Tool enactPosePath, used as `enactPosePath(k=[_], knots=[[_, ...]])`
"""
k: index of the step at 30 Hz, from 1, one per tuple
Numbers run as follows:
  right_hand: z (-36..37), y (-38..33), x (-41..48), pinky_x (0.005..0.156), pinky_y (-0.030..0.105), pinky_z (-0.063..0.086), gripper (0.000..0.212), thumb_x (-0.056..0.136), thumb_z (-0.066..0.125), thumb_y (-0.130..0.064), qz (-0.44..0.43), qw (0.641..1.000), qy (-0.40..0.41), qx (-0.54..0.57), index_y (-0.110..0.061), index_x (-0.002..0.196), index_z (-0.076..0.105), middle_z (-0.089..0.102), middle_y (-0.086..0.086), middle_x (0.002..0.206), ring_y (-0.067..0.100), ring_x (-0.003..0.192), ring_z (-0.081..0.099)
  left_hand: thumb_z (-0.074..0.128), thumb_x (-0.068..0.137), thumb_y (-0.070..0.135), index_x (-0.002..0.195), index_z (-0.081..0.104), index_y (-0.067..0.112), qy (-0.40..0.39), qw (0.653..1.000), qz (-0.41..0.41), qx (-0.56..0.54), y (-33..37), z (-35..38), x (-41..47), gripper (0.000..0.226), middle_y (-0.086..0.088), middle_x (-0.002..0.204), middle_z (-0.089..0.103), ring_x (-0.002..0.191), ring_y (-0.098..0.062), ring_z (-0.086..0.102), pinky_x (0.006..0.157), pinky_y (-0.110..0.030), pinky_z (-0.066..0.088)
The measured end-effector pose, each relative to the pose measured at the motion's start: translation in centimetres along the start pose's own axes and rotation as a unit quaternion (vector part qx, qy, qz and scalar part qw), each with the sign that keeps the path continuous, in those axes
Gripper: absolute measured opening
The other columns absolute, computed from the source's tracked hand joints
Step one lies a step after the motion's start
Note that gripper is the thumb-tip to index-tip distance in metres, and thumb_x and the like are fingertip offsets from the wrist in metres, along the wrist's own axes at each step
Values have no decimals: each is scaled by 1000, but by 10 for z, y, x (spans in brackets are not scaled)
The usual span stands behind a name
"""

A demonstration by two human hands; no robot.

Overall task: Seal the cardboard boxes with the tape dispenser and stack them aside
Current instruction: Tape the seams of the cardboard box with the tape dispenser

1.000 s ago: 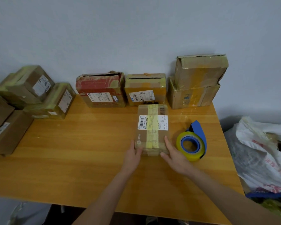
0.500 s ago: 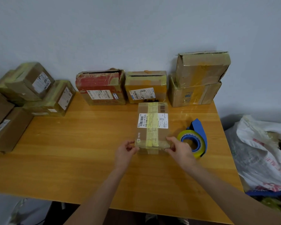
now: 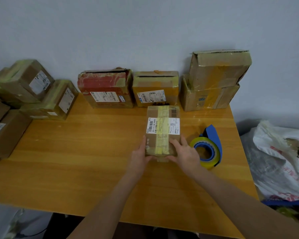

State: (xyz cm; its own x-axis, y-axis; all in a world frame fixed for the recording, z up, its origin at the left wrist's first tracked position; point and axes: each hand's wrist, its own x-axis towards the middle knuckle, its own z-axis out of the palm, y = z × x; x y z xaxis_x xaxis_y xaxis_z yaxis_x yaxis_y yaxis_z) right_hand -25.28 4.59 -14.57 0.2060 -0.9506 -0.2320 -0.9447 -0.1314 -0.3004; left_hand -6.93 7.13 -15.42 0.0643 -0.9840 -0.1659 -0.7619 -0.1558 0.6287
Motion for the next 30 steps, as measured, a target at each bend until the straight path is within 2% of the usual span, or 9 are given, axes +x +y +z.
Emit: enactPosePath(k=[5,8,11,15,18,21,24,28,30], knots=[[-1,16,-1,103,39,46,78,85,68,-46,-49,994,-9,95,-33,150,28,12,3,162,24,132,45,74,81,9,152,14,25,-33,998,14,-52,-9,-11,2,94,-10,136,55,112,-17,57,99,-29,45],[-13,37,0,113,36,35,84,84,71,-42,-79,975,-83,188,-34,152,23,15,-1,161,20,145,26,74,80,9,151,4,30,-123,990,33,-59,-26,-26,0,102,-2,147,43,127,-15,49,106,-31,42],[-22,57,0,115,34,34,79,89,70,-25,-119,965,-151,178,-34,152,24,26,-1,158,17,143,29,68,86,6,147,4,35,-119,989,84,-12,-41,-35,-3,93,-2,148,42,128,-15,50,106,-32,43],[-15,54,-3,103,25,45,70,89,69,-20,-105,982,-83,132,-31,149,34,46,-4,147,12,128,50,70,84,6,144,30,30,-24,996,81,-14,-29,-30,-1,76,-4,127,63,110,-11,62,98,-28,48],[-9,47,-4,94,21,49,66,88,70,-26,-88,990,-27,111,-30,146,40,55,-4,140,11,117,59,72,84,11,144,40,20,-7,998,68,13,-23,-23,0,68,-8,120,67,105,-18,66,92,-25,49],[-3,39,-5,83,23,53,61,89,68,-33,-75,995,12,71,-28,145,44,63,-2,130,13,104,65,72,84,20,144,41,18,9,998,47,44,-17,-17,-2,67,-11,113,69,95,-21,69,83,-25,52],[3,31,-7,63,25,50,54,91,64,-41,-69,997,42,15,-28,140,45,72,1,106,17,84,68,69,87,26,144,40,18,16,996,29,77,-13,-13,-1,65,-13,107,70,90,-24,68,81,-31,55],[4,27,-12,58,28,49,51,93,58,-45,-59,997,54,-24,-29,139,42,71,1,94,19,75,67,66,89,23,146,37,21,20,997,8,72,-11,-12,-6,64,-13,108,69,91,-24,66,82,-36,55],[-2,23,-12,56,27,50,52,90,56,-56,-48,997,46,-34,-30,132,41,70,-2,93,16,72,64,69,86,22,148,32,22,-2,998,6,58,-7,-15,-7,72,-11,114,68,95,-22,67,83,-33,56]])
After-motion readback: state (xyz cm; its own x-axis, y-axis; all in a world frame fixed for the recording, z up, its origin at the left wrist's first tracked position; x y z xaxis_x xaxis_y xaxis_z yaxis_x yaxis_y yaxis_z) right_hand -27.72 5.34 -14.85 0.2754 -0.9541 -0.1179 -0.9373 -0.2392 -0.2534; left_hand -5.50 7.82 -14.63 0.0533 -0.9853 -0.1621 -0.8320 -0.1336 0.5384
